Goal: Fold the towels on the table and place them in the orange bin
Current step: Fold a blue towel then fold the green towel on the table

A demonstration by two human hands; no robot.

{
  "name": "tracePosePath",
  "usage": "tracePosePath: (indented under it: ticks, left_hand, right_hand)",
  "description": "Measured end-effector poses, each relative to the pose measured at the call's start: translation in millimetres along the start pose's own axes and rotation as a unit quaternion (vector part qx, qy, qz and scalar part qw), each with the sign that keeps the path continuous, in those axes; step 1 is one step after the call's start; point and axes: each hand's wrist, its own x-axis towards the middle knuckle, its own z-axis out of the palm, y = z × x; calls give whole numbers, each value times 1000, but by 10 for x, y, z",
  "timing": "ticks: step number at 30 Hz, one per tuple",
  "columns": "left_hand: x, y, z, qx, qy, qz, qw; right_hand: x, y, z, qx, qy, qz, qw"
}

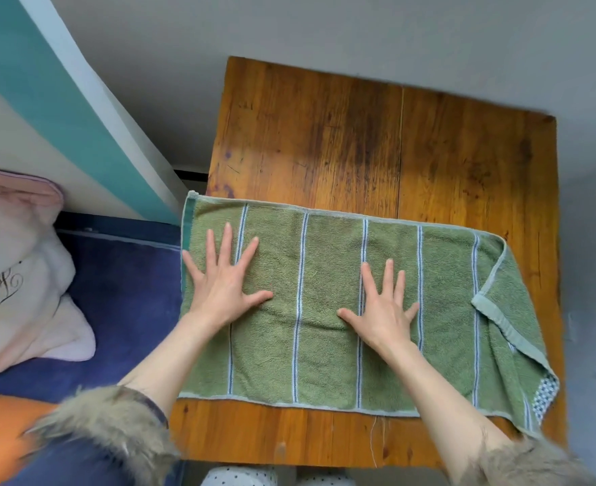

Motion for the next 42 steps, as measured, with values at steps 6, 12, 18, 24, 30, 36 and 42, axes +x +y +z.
tracePosePath:
  ticks: [6,12,18,24,30,36,42]
  left_hand:
    - [516,-62,-210,15,54,28,998]
    - [668,-40,-160,39,86,25,995]
    - [337,525,15,39,96,108,989]
    - [62,1545,325,57,38,192,979]
    - [-43,2478,684,85,25,240,967]
    - [51,3193,862,111,44,232,965]
    - [151,3500,876,105,66,211,970]
  right_hand:
    - [378,-9,-179,-41,96,-50,993]
    - [701,46,-249,-43,109,-71,991]
    - [423,361,-228,49,171,-77,981]
    - [102,1338,-169,54,244,-7,968]
    - [125,2252,-249,63,253,37,965]
    - [318,2731,-309,43,208,-57,975]
    - [371,2870,-197,55,300,-124,944]
